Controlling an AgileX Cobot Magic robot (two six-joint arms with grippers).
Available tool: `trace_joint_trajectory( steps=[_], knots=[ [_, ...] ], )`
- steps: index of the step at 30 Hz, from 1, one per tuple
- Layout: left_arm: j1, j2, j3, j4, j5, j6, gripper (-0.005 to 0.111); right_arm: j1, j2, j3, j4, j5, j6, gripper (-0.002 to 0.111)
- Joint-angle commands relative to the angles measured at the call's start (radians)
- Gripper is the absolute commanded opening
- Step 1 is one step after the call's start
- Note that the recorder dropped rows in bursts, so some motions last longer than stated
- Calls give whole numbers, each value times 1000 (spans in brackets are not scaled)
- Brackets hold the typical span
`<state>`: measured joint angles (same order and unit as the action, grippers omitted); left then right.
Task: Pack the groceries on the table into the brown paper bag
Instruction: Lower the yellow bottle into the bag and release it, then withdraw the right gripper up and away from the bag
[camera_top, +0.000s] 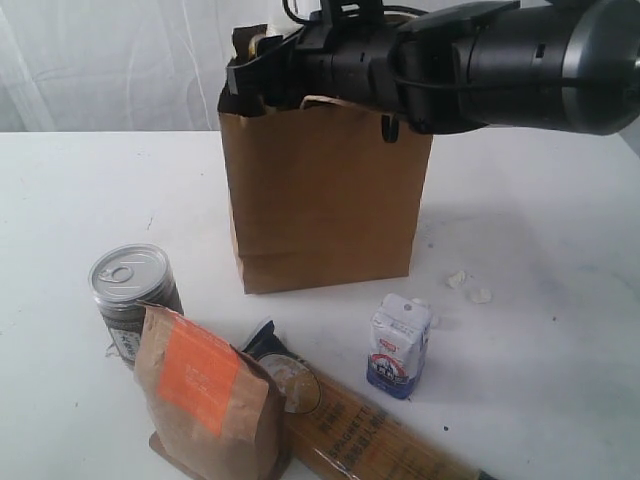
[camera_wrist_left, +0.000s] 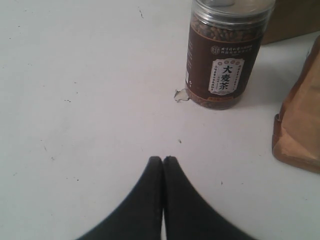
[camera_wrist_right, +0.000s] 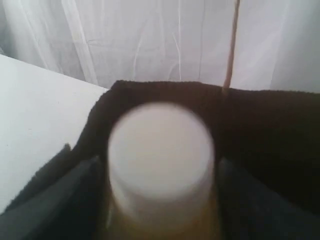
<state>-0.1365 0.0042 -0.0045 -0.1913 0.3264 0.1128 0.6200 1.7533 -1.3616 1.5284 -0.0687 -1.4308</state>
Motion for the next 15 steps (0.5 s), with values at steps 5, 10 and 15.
trace_joint_trajectory(
  steps=[5,10,15],
  knots=[
    [-7,-4,5,-9,7,-4,0,-4,-16,-14,-9,-8,5,84],
    [-7,-4,5,-9,7,-4,0,-4,-16,-14,-9,-8,5,84],
    [-7,-4,5,-9,7,-4,0,-4,-18,-14,-9,-8,5,84]
  ],
)
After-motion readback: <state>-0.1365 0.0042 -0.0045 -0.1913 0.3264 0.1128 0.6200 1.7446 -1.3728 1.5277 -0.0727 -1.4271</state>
